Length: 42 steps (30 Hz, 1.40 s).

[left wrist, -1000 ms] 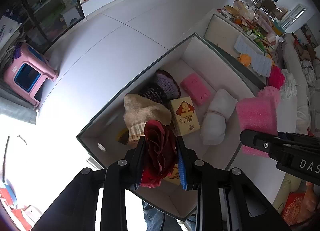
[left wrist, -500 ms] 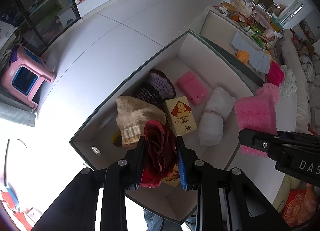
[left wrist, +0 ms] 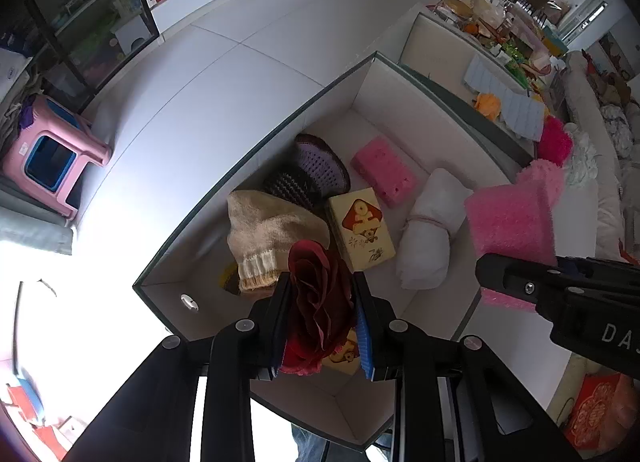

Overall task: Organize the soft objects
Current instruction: 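Carry the pink sponge and red rose with both tools over the white box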

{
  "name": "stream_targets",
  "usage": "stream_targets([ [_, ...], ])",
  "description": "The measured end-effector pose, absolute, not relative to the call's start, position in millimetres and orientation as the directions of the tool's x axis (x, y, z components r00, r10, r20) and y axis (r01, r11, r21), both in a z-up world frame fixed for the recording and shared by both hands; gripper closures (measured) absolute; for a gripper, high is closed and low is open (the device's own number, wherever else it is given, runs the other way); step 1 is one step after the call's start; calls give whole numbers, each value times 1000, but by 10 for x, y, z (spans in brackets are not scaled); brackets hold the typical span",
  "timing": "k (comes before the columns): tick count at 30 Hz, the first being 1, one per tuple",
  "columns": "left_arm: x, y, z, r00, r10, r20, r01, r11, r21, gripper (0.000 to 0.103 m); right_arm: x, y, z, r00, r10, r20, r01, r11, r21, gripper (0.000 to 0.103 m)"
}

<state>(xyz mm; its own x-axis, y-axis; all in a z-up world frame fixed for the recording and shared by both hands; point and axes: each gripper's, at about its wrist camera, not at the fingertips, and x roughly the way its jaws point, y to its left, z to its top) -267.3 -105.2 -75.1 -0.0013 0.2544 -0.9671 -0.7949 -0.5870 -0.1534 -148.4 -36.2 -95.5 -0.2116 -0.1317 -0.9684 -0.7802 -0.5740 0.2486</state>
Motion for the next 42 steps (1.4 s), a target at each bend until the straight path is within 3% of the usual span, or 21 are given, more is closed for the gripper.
stream_targets([
  [42, -2632, -940, -854, 6, 218, -976, -815, -565, -131, 73, -1555, -349, -1107, -162, -119, -980, -786, -584, 201, 70],
])
